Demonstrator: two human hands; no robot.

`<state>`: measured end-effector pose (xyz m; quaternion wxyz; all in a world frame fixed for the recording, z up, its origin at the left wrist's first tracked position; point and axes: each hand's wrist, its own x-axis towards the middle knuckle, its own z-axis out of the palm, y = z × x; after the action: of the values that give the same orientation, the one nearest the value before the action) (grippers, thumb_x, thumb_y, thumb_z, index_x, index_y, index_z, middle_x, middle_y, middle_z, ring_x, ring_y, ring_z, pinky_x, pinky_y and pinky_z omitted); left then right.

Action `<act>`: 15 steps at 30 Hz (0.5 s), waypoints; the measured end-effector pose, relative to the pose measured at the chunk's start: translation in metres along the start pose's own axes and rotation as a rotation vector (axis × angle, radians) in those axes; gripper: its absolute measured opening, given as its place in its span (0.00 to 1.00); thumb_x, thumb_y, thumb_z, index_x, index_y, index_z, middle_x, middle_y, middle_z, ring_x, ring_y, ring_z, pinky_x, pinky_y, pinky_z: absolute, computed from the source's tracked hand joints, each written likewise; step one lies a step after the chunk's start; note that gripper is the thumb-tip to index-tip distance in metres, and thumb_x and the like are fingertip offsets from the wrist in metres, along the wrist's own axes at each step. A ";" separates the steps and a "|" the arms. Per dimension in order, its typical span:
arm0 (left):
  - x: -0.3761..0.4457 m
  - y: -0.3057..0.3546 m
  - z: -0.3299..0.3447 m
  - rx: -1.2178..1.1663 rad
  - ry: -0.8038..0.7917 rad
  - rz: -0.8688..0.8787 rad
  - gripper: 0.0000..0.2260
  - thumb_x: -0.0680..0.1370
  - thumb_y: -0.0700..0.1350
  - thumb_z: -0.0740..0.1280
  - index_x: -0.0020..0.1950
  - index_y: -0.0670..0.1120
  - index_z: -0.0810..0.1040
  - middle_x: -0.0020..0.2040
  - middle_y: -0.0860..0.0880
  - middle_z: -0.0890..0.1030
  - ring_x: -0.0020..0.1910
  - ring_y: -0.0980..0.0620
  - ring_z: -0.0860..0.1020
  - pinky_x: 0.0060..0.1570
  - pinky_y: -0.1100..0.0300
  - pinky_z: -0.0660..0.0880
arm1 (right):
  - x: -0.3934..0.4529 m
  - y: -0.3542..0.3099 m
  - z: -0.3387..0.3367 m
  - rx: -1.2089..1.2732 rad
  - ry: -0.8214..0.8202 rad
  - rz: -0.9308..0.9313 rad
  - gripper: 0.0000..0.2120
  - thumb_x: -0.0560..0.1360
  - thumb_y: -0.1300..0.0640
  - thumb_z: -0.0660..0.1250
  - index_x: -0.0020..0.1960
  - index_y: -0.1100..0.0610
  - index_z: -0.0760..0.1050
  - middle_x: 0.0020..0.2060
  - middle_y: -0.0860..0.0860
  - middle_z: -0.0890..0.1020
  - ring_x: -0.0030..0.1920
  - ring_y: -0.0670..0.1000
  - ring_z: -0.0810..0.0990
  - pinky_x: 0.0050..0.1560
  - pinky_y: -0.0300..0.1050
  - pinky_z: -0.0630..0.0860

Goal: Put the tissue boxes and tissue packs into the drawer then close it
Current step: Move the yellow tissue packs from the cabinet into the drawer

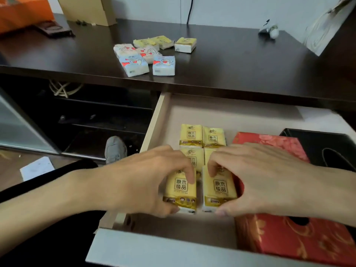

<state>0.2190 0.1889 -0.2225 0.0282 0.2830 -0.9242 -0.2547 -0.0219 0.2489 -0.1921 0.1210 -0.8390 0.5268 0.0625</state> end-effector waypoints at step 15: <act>0.002 0.005 0.025 0.323 0.000 0.154 0.24 0.70 0.61 0.72 0.63 0.59 0.71 0.67 0.58 0.69 0.63 0.54 0.71 0.58 0.51 0.74 | 0.010 -0.021 0.010 -0.238 -0.137 0.024 0.30 0.66 0.26 0.69 0.53 0.45 0.61 0.44 0.42 0.63 0.43 0.48 0.66 0.43 0.47 0.60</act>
<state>0.2094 0.2032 -0.2421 0.0016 0.2124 -0.9721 -0.1000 0.0018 0.2518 -0.2008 0.0555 -0.8347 0.5163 0.1834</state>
